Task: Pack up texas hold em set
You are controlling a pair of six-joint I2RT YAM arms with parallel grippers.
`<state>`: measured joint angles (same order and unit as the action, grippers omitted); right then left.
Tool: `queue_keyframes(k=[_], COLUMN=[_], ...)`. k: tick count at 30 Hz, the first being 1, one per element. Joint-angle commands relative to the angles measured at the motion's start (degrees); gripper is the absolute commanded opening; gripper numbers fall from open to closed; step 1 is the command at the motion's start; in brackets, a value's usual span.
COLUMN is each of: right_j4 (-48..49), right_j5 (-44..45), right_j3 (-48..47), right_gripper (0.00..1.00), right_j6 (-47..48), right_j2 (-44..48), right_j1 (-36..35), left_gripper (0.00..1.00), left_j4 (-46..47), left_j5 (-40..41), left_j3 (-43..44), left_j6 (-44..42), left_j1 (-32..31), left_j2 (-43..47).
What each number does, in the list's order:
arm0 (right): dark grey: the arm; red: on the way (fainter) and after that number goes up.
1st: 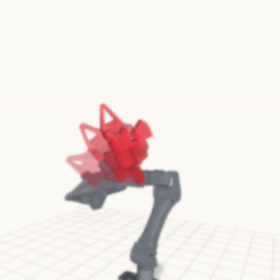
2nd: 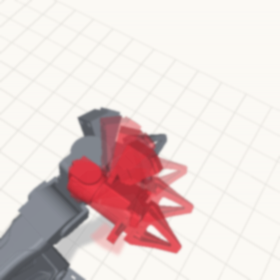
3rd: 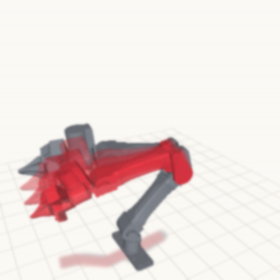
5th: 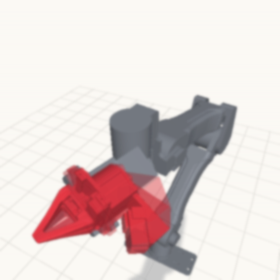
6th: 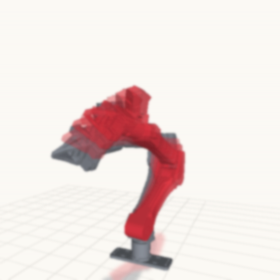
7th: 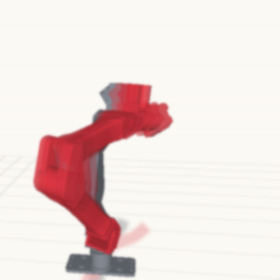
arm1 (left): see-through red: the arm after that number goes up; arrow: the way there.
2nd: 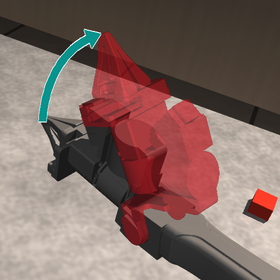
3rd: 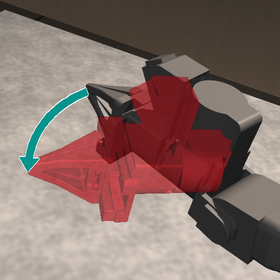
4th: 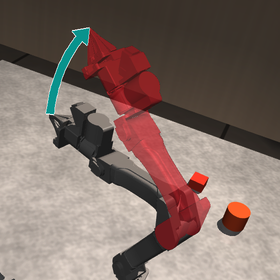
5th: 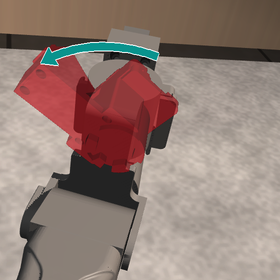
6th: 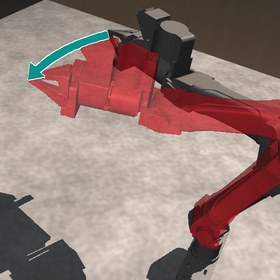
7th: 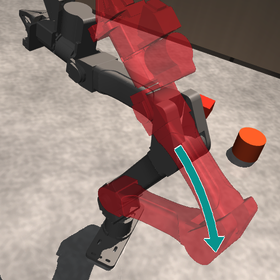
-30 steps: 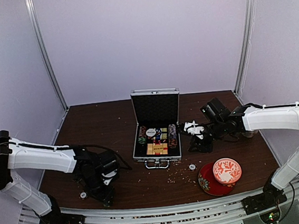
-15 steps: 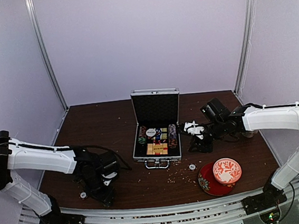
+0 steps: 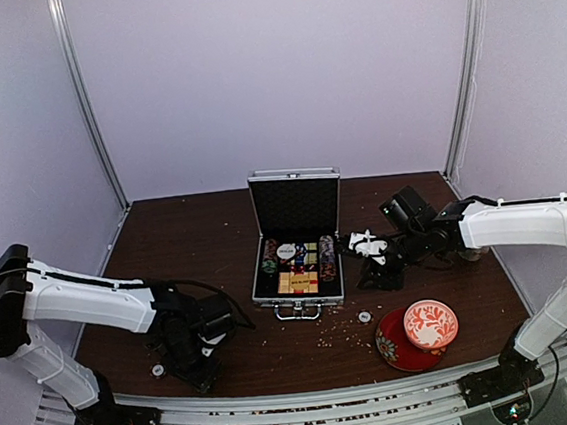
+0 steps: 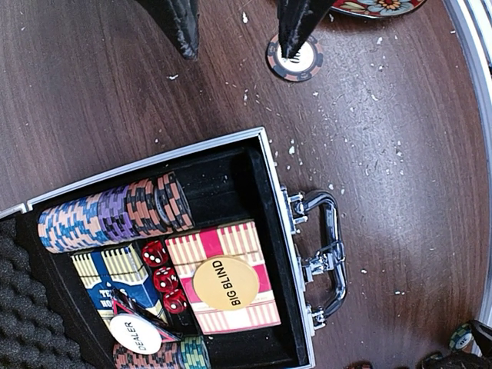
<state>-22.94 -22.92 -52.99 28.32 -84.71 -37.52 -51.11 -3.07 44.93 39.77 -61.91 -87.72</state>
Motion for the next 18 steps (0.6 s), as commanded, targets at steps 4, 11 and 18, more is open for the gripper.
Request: queue_keyframes(k=[4, 11, 18], right_j4=[-0.44, -0.44, -0.53], right_j5=[-0.71, -0.71, -0.73], right_j3=[-1.24, -1.24, -1.3], right_gripper=[0.37, 0.37, 0.37], right_j6=[0.36, 0.28, 0.36], right_j2=[-0.64, -0.72, -0.91], right_j1=[0.16, 0.16, 0.16], left_gripper=[0.44, 0.35, 0.3], left_j4=[2.9, 3.4, 2.34], left_j5=[-0.39, -0.27, 0.93], left_j3=[0.37, 2.49, 7.54], left_j6=[0.52, -0.16, -1.26], left_j1=[-1.36, -1.96, -1.99], left_j2=[-3.9, -4.23, -3.4])
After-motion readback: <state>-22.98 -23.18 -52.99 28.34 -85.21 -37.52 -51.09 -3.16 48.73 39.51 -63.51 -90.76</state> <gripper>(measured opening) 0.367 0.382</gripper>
